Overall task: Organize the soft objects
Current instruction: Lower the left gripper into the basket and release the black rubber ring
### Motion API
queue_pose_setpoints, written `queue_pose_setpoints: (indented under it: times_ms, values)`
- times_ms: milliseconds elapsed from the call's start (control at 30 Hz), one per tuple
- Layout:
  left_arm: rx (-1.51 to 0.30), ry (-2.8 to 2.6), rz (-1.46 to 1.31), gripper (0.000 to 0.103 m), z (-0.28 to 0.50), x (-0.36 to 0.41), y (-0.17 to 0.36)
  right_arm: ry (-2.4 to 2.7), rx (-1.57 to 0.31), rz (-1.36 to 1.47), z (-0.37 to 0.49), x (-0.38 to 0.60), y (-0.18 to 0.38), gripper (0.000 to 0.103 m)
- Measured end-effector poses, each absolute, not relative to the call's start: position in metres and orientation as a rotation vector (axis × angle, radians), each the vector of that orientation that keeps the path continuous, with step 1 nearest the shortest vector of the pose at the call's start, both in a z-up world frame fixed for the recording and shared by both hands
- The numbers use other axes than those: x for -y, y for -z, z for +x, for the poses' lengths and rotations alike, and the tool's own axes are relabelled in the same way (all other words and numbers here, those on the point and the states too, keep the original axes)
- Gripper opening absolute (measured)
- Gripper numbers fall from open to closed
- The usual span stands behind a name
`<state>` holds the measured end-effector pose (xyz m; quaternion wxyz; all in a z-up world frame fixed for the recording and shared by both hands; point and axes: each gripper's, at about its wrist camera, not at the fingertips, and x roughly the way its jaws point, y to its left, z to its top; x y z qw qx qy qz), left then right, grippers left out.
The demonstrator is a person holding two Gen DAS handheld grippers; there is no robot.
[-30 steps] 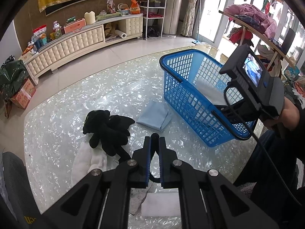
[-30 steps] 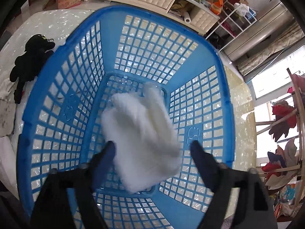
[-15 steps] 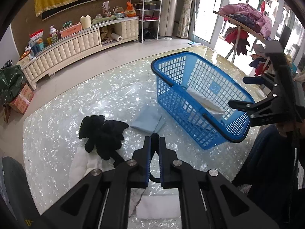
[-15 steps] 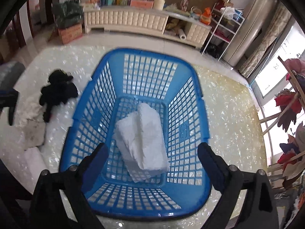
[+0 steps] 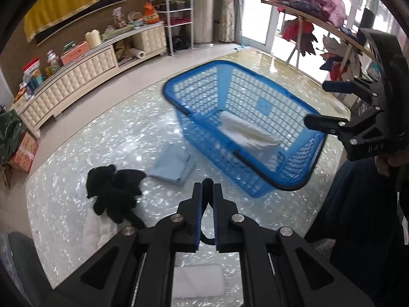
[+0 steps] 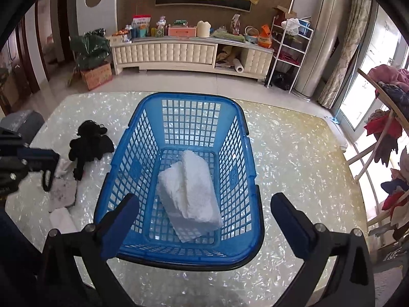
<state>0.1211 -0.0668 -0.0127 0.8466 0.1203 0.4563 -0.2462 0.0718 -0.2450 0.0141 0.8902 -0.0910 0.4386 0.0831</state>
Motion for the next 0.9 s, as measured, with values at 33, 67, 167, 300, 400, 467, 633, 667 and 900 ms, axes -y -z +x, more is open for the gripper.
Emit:
queue_pose_setpoints:
  times_ms: [33,67,167,300,400,467,633,667,900]
  values:
    - [-0.963,0.531,0.254,0.006,0.121,0.070,0.012,-0.175,-0.904,-0.181,0.070,0.247,-0.014,0.103]
    - [-0.964,0.537,0.261,0.006,0.120,0.075,0.012,-0.173,-0.898,-0.177,0.069,0.248,-0.012,0.103]
    - [-0.978,0.543,0.254,0.006,0.122,0.083,0.010,-0.179,-0.888,-0.165,0.065,0.251,-0.011,0.103]
    - [-0.990,0.546,0.250,0.006,0.128,0.098,0.008,-0.177,-0.868,-0.159,0.062,0.257,-0.012,0.103]
    - [-0.996,0.553,0.266,0.006,0.134,0.113,0.006,-0.181,-0.862,-0.144,0.060,0.262,-0.012,0.103]
    - [-0.997,0.556,0.279,0.006,0.138,0.121,0.005,-0.189,-0.862,-0.126,0.060,0.267,-0.012,0.103]
    - [-1.009,0.568,0.299,0.006,0.145,0.138,0.005,-0.189,-0.866,-0.097,0.061,0.273,-0.011,0.103]
    - [-1.012,0.571,0.304,0.006,0.147,0.142,0.006,-0.191,-0.865,-0.092,0.060,0.274,-0.011,0.103]
    - [-1.035,0.595,0.326,0.006,0.156,0.160,0.014,-0.189,-0.869,-0.070,0.061,0.283,-0.009,0.103]
